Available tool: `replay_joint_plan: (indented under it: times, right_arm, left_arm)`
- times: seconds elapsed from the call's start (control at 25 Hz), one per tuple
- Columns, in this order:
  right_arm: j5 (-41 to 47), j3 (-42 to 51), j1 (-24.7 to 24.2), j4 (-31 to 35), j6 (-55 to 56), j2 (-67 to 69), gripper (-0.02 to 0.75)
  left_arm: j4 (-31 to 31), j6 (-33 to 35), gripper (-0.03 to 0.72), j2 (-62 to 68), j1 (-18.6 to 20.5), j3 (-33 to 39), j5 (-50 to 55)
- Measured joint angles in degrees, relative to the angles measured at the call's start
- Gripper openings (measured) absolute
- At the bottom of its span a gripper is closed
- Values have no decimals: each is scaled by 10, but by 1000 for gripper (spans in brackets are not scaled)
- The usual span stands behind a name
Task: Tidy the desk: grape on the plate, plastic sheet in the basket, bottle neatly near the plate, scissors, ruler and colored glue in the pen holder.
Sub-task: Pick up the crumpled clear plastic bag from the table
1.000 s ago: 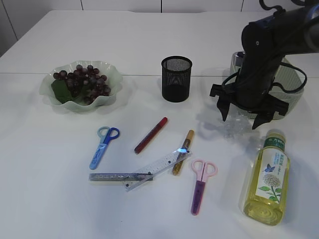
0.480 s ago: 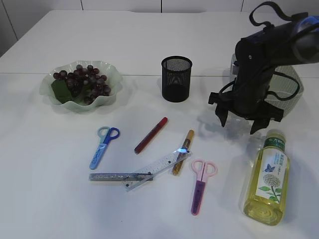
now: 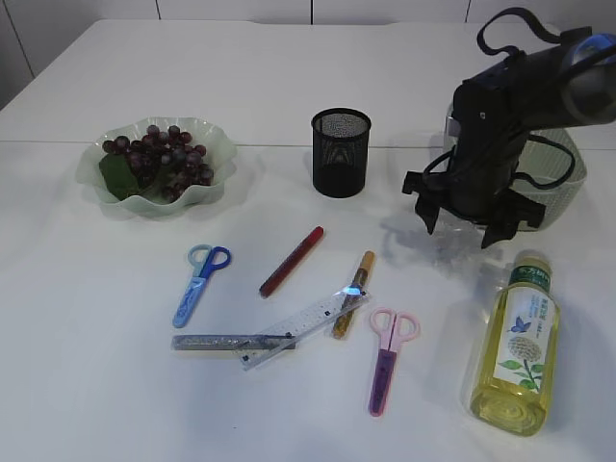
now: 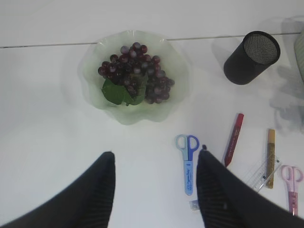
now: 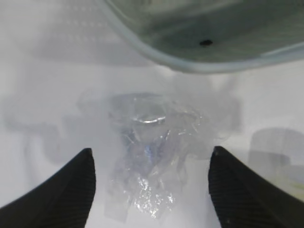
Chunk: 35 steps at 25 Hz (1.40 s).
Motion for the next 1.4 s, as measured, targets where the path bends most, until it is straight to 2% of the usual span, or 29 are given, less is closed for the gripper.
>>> replay_joint_plan:
  times: [1.4]
  right_arm:
    - [-13, 0, 0, 8, 8, 21, 576]
  left_arm:
    - [-2, 0, 404, 0, 0, 0, 0]
